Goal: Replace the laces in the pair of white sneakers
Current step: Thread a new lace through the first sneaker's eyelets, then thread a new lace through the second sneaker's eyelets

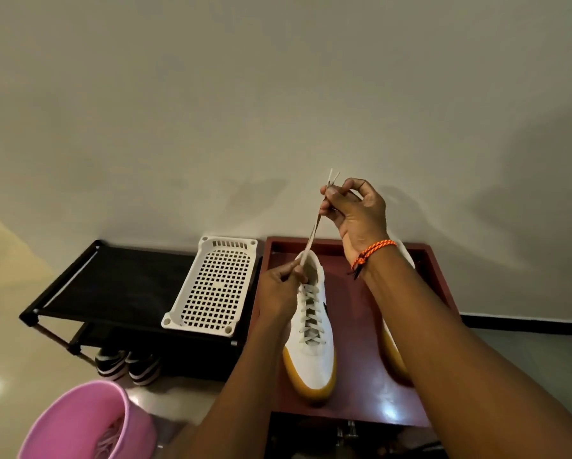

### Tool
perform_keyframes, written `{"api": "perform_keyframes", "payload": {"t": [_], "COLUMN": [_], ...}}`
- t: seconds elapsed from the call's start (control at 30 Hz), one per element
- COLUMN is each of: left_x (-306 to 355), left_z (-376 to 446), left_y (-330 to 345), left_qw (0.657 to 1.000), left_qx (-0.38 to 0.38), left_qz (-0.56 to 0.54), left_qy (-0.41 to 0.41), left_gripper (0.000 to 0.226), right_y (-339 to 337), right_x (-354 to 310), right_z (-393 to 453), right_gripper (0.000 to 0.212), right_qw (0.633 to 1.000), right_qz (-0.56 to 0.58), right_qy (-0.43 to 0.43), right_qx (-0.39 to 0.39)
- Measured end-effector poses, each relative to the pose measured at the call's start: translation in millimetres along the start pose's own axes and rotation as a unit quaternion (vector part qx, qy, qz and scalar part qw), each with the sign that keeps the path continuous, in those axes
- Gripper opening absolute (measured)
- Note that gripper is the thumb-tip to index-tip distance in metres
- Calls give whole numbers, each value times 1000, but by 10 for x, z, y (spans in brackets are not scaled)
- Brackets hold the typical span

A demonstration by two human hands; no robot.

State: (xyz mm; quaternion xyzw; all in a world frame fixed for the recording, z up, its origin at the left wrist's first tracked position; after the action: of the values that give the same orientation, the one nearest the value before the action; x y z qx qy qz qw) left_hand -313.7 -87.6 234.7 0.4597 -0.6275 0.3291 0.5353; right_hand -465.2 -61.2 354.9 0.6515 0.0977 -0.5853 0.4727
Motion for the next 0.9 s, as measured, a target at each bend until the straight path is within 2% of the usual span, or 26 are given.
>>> {"api": "perform_keyframes", "payload": {"t": [0.23, 0.47, 0.53, 0.63, 0.7, 0.73, 0.8, 0.87, 0.9], "left_x": [-227, -357, -394, -398, -408, -432, -467, -488, -503], "left_z": [334, 651, 766, 900, 973, 1005, 1019, 1013, 1006], "left_y": [-48, 69, 72, 119, 159, 177, 187, 155, 141], "left_qw": [991, 979, 980, 983, 983, 983, 977, 944, 920], "left_qx": [126, 178, 181, 175, 168, 164, 162, 187, 195], "left_qz": [38, 96, 85, 53, 57, 69, 131, 264, 332], "left_qy": [27, 25, 19, 25, 35, 36, 41, 66, 70], "left_gripper": [13, 10, 10, 11, 11, 12, 12, 9, 6], "right_y": [-441, -693, -724, -744, -787, -830, -920, -970, -973], "right_x": [809, 1485, 1595, 1689, 1722, 1721, 1697, 1684, 1659], "right_z": [-14, -30, 20, 97, 130, 138, 144, 133, 121], "right_gripper": [31, 26, 25, 25, 23, 23, 22, 23, 23], "right_qw": [990, 975, 974, 976, 979, 983, 965, 907, 883], "right_qz": [-100, -130, -103, 21, 31, -19, -233, -418, -469], "right_qy": [90, 154, 170, 168, 149, 137, 93, 45, 25], "right_qx": [39, 98, 112, 137, 134, 124, 78, 18, -4]}}
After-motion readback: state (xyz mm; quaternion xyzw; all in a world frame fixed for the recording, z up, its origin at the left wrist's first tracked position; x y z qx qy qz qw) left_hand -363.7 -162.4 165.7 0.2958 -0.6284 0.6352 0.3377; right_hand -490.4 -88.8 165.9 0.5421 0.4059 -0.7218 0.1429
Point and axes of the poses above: each hand's wrist, its own z-axis towards the middle knuckle, its own y-axis out of the palm, x = y × z, the point moved 4 cm from there along z, towards the middle knuckle, and after that the axes turned 3 degrees about -y, right-handed, at the moved point
